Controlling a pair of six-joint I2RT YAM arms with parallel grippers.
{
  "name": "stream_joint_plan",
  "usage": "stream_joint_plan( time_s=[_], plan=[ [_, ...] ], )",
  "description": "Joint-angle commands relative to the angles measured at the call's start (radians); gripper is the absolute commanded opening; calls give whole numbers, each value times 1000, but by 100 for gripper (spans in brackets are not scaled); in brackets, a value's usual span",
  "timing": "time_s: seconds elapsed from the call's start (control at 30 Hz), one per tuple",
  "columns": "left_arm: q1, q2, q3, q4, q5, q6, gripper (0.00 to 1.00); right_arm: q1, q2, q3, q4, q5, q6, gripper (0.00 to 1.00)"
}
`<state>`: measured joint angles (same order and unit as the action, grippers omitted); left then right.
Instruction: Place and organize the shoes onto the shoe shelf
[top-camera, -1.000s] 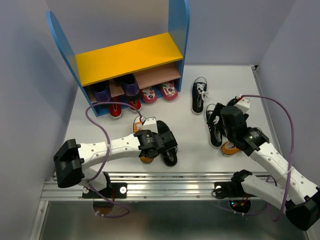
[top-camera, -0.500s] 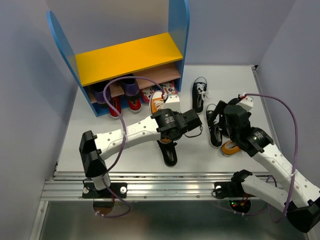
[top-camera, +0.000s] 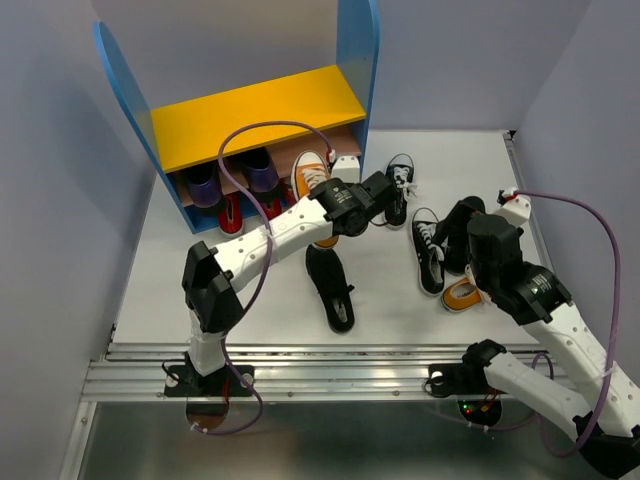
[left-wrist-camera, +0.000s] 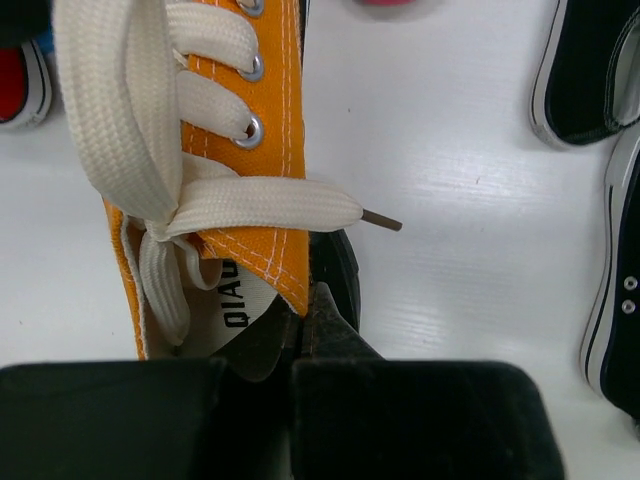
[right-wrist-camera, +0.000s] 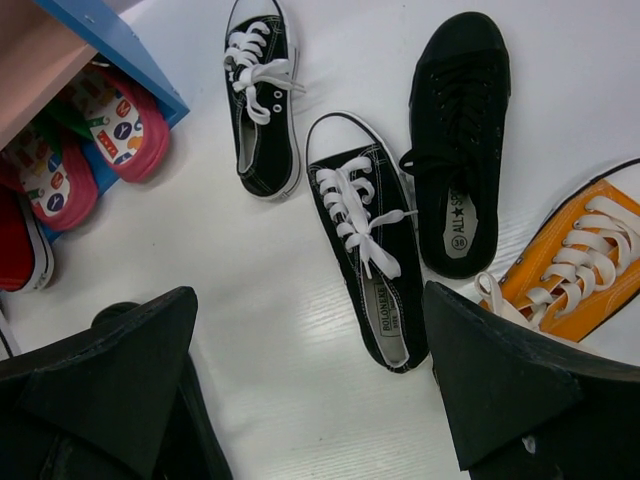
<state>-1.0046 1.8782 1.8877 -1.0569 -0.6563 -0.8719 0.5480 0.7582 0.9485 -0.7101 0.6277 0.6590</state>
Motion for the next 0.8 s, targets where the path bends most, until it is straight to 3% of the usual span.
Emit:
stream_joint_plan(
  time_s=[0.0,0.23,0.6,0.77],
  plan=[
    [46,-27,94,80,-77,118,0,-3,-7,50,-28,30,4,100],
    [110,24,185,124,-69,234,0,-3,7,72,-48,35,-1,100],
    [210,76,209,224,-14,321,0,-3,16,134,-100,55,-7,100],
    [218,59,128,276,1,321,0,-3,4,128,-106,58,1,100]
  ],
)
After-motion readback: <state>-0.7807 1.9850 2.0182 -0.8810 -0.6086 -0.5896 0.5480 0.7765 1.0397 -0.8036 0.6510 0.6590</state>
